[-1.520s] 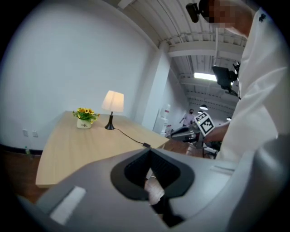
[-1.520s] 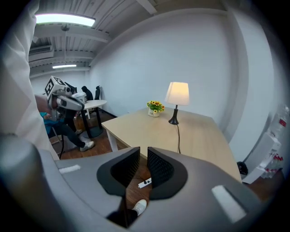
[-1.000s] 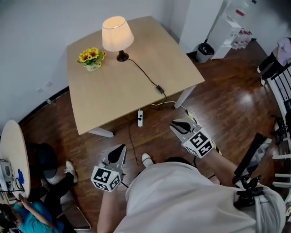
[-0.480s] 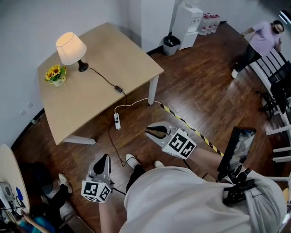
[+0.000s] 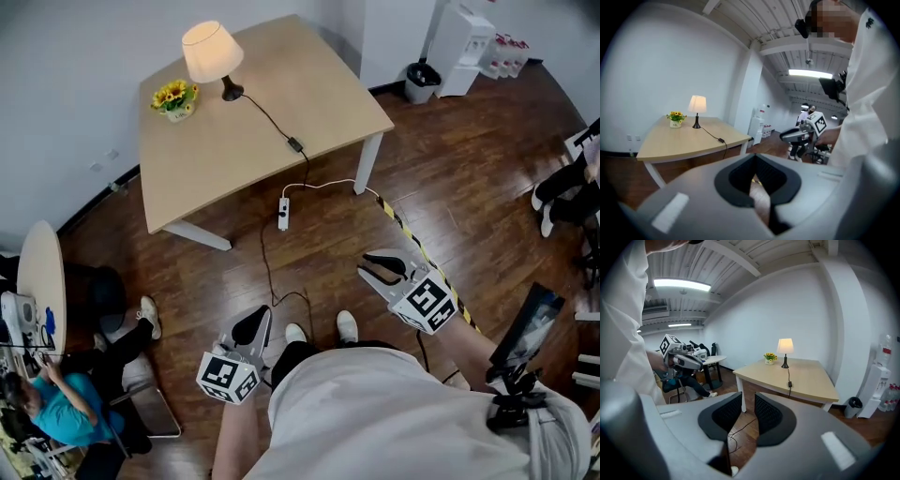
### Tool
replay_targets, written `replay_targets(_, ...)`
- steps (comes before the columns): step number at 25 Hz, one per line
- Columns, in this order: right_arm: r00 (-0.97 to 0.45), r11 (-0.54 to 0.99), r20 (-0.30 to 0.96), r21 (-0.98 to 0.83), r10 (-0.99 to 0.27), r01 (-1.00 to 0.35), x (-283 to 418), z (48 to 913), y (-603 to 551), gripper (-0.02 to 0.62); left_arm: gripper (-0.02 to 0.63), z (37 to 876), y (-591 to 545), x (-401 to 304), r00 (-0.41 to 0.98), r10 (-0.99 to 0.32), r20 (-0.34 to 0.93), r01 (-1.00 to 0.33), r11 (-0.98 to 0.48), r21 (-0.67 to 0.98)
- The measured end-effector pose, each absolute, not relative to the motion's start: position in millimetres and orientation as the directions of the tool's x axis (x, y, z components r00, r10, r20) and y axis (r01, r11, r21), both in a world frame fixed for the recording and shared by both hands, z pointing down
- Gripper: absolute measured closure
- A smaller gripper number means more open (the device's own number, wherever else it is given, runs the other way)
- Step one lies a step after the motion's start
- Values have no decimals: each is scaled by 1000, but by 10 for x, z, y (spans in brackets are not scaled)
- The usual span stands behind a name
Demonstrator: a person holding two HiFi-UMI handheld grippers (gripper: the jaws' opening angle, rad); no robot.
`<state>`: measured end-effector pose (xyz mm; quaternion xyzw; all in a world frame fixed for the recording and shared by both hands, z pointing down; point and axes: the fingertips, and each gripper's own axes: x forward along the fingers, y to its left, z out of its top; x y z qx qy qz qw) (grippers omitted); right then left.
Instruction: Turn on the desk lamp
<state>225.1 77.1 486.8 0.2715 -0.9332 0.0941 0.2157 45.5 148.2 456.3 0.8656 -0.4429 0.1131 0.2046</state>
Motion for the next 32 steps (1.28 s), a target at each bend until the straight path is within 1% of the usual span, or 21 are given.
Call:
replay_targets(4, -751, 812, 422, -58, -507, -580, 2280, 4694, 752, 509, 601, 4440, 1484, 484, 609, -702, 368, -792, -558, 246)
replay_targets(10, -740, 800, 423, -57, -523, -597, 2134, 4635, 844, 509, 601, 4250, 1487, 353, 633, -699, 333, -773, -597, 216)
replay_targets(20, -721, 793, 445, -36, -532, -608, 1854, 4642, 999, 509, 601, 4313, 1606, 78, 647, -689, 326, -762, -606, 228)
replay_targets(27, -717, 790, 437, -24, -542, -612, 1755, 4638, 1072, 509, 601, 4401, 1692, 15, 664, -683, 305, -747, -626, 223)
replay_targets(32, -709, 787, 456, -31, -538, -617, 1711, 4653, 1156, 511, 601, 4390, 1753, -28, 665, -675, 319, -746, -617, 251)
